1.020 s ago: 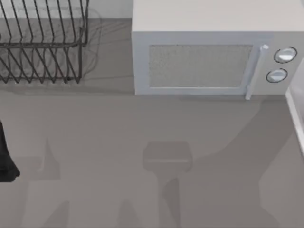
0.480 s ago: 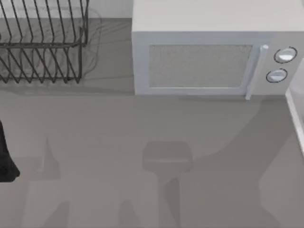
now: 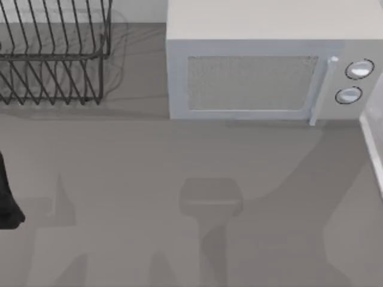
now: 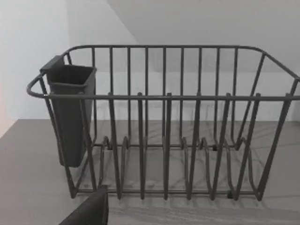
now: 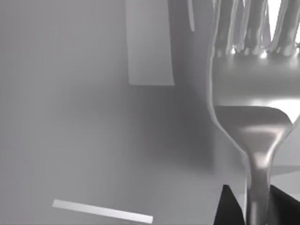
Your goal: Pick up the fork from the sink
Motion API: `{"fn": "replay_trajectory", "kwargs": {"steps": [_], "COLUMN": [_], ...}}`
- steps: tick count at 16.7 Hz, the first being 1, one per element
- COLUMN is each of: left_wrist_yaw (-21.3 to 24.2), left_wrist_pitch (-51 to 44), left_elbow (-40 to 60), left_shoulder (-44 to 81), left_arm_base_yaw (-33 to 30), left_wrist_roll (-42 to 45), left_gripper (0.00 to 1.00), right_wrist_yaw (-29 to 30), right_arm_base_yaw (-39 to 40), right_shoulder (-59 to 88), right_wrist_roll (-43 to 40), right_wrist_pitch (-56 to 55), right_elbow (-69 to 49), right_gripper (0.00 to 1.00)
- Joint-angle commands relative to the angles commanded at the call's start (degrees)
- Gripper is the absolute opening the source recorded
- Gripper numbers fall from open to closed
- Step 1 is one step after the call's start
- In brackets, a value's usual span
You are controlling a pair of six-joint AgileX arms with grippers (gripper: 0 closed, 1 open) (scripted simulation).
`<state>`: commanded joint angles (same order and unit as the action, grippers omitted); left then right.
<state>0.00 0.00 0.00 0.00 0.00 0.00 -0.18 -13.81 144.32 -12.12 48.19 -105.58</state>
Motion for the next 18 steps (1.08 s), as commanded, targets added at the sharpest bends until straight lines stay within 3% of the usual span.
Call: {"fn": "replay_trajectory", "kwargs": {"steps": [8, 18], "left_wrist_yaw": [0.0, 0.0], "left_wrist_pitch": [0.0, 0.0], "left_elbow": [0.0, 0.0], "left_shoulder": [0.0, 0.0], "left_arm_base_yaw": [0.0, 0.0], "left_wrist_roll": [0.0, 0.0], "left_gripper": [1.0, 1.0], "right_wrist_yaw": [-0.1, 0.5], "right_arm_base_yaw": [-0.1, 2.9], "right_shoulder": [-7.6, -11.8], "right_wrist_roll": [-0.2, 3.6], "right_wrist_pitch": [22.4, 28.0], "right_elbow": [-13.4, -11.3], "right_gripper": [0.0, 0.0]}}
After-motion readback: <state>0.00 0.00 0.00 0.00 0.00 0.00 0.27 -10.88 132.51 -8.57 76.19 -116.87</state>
